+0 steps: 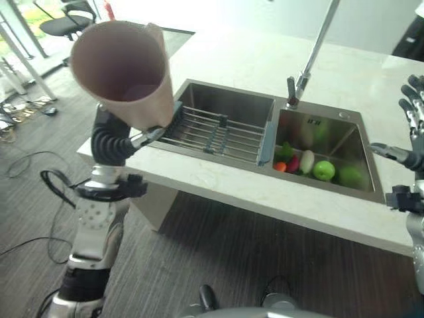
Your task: Place the dishes in the dishwasher.
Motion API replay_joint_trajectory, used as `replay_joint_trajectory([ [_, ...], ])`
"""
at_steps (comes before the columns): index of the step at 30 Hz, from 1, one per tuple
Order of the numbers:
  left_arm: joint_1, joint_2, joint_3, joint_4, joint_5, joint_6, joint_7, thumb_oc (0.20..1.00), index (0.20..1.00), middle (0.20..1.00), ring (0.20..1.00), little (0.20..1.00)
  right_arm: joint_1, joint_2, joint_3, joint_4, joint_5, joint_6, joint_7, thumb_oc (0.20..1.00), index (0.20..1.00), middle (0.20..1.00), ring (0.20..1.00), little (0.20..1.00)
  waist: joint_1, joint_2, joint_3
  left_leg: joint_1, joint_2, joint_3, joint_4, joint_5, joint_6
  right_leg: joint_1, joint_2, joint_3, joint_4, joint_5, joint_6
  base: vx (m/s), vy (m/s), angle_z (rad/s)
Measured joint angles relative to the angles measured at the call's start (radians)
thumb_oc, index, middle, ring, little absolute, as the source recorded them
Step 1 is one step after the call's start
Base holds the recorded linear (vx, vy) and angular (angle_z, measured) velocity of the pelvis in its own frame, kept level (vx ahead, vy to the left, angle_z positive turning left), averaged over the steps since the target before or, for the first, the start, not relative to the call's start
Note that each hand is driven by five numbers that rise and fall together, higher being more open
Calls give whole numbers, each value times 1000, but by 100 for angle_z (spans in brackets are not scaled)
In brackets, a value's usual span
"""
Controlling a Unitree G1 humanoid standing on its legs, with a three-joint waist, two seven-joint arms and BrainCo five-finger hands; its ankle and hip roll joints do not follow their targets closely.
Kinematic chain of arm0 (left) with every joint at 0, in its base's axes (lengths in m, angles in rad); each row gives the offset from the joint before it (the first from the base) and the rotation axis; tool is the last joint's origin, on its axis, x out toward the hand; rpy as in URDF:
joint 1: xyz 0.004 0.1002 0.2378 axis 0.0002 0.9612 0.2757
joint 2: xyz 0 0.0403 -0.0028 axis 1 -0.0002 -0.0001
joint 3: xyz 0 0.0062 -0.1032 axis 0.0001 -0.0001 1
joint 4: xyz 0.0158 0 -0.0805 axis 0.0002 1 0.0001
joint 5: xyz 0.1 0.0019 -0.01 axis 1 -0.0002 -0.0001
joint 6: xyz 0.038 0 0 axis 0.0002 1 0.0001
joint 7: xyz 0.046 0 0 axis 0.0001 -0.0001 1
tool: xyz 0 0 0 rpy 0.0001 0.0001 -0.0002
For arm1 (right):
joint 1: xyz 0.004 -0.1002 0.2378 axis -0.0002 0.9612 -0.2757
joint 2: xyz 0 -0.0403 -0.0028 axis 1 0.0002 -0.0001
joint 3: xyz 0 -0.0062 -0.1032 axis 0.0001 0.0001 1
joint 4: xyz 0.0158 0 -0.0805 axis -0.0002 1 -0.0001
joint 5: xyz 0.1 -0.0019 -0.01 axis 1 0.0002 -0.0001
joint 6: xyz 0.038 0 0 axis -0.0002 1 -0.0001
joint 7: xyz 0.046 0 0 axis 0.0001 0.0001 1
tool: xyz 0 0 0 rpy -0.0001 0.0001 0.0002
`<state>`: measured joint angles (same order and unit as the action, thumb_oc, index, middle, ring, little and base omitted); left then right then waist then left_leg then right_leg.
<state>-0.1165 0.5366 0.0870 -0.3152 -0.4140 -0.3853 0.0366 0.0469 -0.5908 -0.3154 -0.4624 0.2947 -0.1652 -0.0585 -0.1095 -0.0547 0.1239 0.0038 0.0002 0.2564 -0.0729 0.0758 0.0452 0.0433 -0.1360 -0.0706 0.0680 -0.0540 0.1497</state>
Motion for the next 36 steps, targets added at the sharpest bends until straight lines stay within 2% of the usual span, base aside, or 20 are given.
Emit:
replay_joint_trajectory([
  [2, 47, -12, 2, -6, 1, -6, 19, 200, 200, 200, 200, 200, -4, -2, 2, 13, 1, 0, 7, 1000, 1000, 1000, 1000, 1000, 19, 11, -11, 1, 20, -1, -11, 13, -32, 66, 31, -23, -163, 48, -53, -27, -303, -19],
  [8, 155, -76, 0, -39, 5, 1, 44, 200, 200, 200, 200, 200, -2, -16, 22, 19, 2, 4, 70, 1000, 1000, 1000, 1000, 1000, 33, 83, -41, -5, 107, -28, -9, 51, -92, 79, 120, -48, -157, 45, -99, -63, -219, 2],
  [10, 176, -122, 0, -40, 18, 15, 57, 200, 200, 200, 200, 200, -5, -17, 47, 20, -2, 14, 77, 1000, 1000, 1000, 1000, 1000, 81, 99, -38, -31, 119, -54, -5, 67, -108, 71, 142, -72, -156, 54, -125, -172, -121, 48],
  [12, 201, -141, -3, -25, 23, 18, 52, 200, 200, 200, 200, 200, -5, -18, 74, 19, -36, 22, 54, 1000, 1000, 1000, 1000, 1000, 89, 100, -31, -78, 108, -75, -21, 133, -162, 78, 133, -191, -156, 47, -144, -223, -24, 143],
  [13, 202, -130, 0, -17, 19, 18, 43, 200, 200, 200, 200, 200, -4, -37, 73, 24, -55, 26, 44, 1000, 1000, 1000, 1000, 1000, 94, 92, -17, -85, 128, 71, -13, 24, -133, 76, 119, -261, -155, 44, -165, -222, 13, 188],
  [15, 208, -79, 25, -16, -2, 12, 26, 200, 200, 200, 200, 200, -10, -70, 71, 21, -61, 27, 28, 1000, 1000, 1000, 1000, 1000, 97, 37, -14, -63, 166, 311, 27, 14, -140, 72, 51, -358, -156, 42, -166, -213, 67, 173],
  [16, 205, -67, 64, -34, -15, -13, 17, 200, 200, 200, 200, 200, -57, -111, 43, 27, -60, 23, 17, 1000, 1000, 1000, 1000, 1000, 104, 22, -6, 13, 230, 283, 167, -26, -204, 79, 8, -390, -154, 54, -149, -242, 162, 150],
  [18, 168, -66, 67, -39, -42, -16, -1, 200, 200, 200, 200, 200, -66, -123, -13, 19, -61, 21, -24, 1000, 1000, 1000, 1000, 1000, 65, 31, -4, 99, 275, 286, 284, -44, -228, 92, -43, -441, -129, 67, -131, -198, 244, 144],
  [19, 132, -74, 58, -39, -46, -19, -4, 200, 200, 200, 200, 200, -71, -137, -27, 15, -64, 21, -45, 1000, 1000, 1000, 1000, 1000, 35, 72, 4, 137, 273, 300, 228, 76, -150, 81, -70, -432, -71, 65, -125, -152, 365, 122],
  [20, 106, -87, 44, -37, -46, -21, -4, 200, 200, 200, 200, 200, -73, -142, -27, 15, -74, 21, -50, 1000, 1000, 1000, 1000, 1000, 34, 88, 23, 166, 241, 289, 157, 70, -135, 16, -102, -422, 40, 24, -97, -153, 446, 115],
  [21, 70, -90, 27, -38, -50, -29, 3, 200, 200, 200, 200, 200, -73, -139, -15, 15, -80, 25, -47, 1000, 1000, 1000, 1000, 1000, 31, 80, 23, 147, 219, 251, 102, 59, -109, -19, -60, -375, 6, 2, -63, -141, 480, 88],
  [22, 36, -81, 24, -37, -50, -32, 1, 200, 200, 200, 200, 200, -85, -149, -16, 11, -80, 24, -47, 1000, 1000, 1000, 1000, 1000, 34, 30, 22, 154, 168, 232, 55, 39, -100, -8, -76, -381, -69, 86, -77, -131, 445, 76],
  [24, 56, -89, 23, -35, -50, -32, -2, 200, 200, 200, 200, 200, -115, -135, -32, 20, -82, 24, -59, 1000, 1000, 1000, 1000, 1000, 45, 66, 22, 148, 189, 246, 27, -64, -156, -5, -65, -396, -94, 125, -60, -183, 600, 56],
  [26, 90, -96, 36, 16, -48, -32, -13, 200, 200, 200, 200, 200, -48, -88, -83, 41, -119, 31, -96, 1000, 1000, 1000, 1000, 1000, 32, 55, 20, 132, 138, 268, 11, -94, -169, 36, -138, -458, -90, 157, -39, -119, 583, 121],
  [28, 138, -92, 48, 15, -63, -38, -23, 200, 200, 200, 200, 200, -27, -56, -91, 39, -129, 25, -136, 1000, 1000, 1000, 1000, 1000, 42, 43, 8, 135, 90, 324, 23, -108, -134, 46, -210, -459, -64, 189, -22, -20, 583, 95],
  [29, 159, -88, 62, 7, -76, -38, -28, 200, 200, 200, 200, 200, -21, -28, -85, 22, -130, 25, -144, 1000, 1000, 1000, 1000, 1000, 55, 43, 7, 135, 66, 312, 21, -108, -130, 46, -233, -463, -64, 218, -47, 6, 624, 41],
  [32, 153, -86, 87, -18, -88, -26, -46, 200, 200, 200, 200, 200, 68, 85, -85, -40, -180, 20, -169, 1000, 1000, 1000, 1000, 1000, 66, 48, 6, 101, 0, 222, 55, -150, -52, -2, -351, -464, 110, 300, -36, -13, 503, 81],
  [33, 141, -87, 85, -46, -89, -21, -51, 200, 200, 200, 200, 200, 84, 92, -79, -39, -195, 22, -169, 1000, 1000, 1000, 1000, 1000, 70, 55, 7, 104, -8, 198, 54, -163, -6, -54, -380, -445, 203, 277, -12, -4, 463, 110],
  [34, 52, -109, 58, -65, -88, -3, -50, 200, 200, 200, 200, 200, 87, 88, -45, -39, -226, 24, -168, 1000, 1000, 1000, 1000, 1000, 62, 60, 9, 97, 0, 126, 54, -153, 53, -123, -291, -391, 214, 118, 7, 32, 386, 109],
  [36, -46, -100, 7, -52, -85, 21, -55, 200, 200, 200, 200, 200, 74, 72, -4, -39, -246, 20, -169, 1000, 1000, 1000, 1000, 1000, 4, 58, 8, 105, 6, 26, 40, -151, 55, -184, -129, -205, 177, 87, 3, 129, 253, 154],
])
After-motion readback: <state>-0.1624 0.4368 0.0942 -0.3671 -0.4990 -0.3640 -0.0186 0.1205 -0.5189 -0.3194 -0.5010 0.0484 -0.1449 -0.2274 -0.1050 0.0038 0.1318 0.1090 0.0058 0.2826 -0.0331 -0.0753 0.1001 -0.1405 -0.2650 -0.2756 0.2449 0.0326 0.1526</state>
